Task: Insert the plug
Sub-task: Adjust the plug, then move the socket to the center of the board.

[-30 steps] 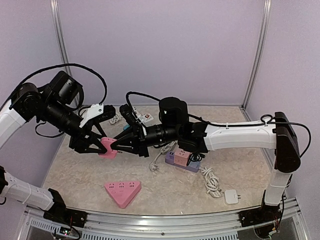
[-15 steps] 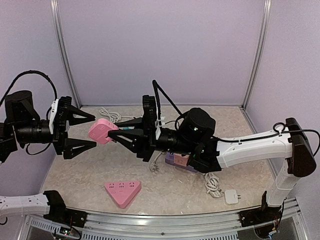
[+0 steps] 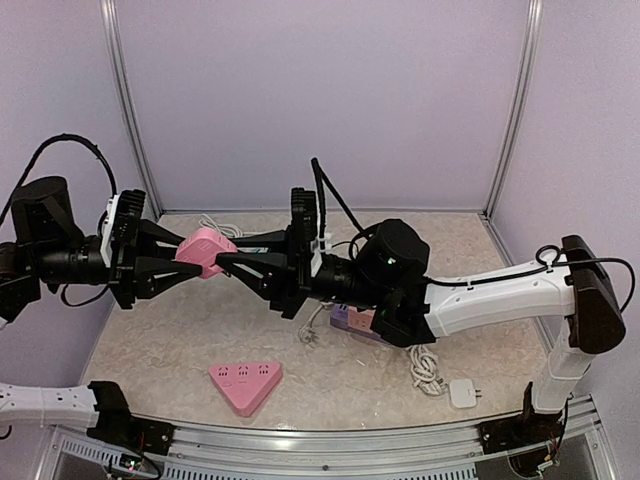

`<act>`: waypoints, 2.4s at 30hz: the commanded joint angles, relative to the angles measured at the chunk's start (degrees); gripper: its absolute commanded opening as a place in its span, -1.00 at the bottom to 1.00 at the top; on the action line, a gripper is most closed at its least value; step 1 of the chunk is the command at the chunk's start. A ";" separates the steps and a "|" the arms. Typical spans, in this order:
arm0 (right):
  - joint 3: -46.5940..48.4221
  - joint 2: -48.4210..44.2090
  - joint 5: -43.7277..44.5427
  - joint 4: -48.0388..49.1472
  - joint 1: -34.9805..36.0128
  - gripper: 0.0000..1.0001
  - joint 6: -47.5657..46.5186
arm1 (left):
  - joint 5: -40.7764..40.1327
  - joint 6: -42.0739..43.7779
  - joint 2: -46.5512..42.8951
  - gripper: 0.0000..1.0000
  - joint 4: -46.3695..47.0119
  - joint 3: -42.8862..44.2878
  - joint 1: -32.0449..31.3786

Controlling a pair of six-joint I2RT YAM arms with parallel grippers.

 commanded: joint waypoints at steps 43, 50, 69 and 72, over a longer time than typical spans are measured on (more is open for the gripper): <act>31.13 5.74 0.89 -69.23 -1.20 -1.00 -19.52 | -10.47 8.91 8.18 -1.00 -27.01 10.44 0.45; 28.46 6.04 1.92 -63.09 -2.23 -1.00 -13.07 | -7.27 8.49 7.52 0.54 -28.95 10.18 7.88; 20.14 9.65 10.41 -46.91 -3.85 -1.00 2.34 | -0.39 2.74 0.31 0.47 -27.99 -3.37 33.88; 16.26 9.51 10.42 -42.19 -3.84 -1.00 4.06 | 8.20 5.45 -1.09 0.44 -22.43 -10.24 34.73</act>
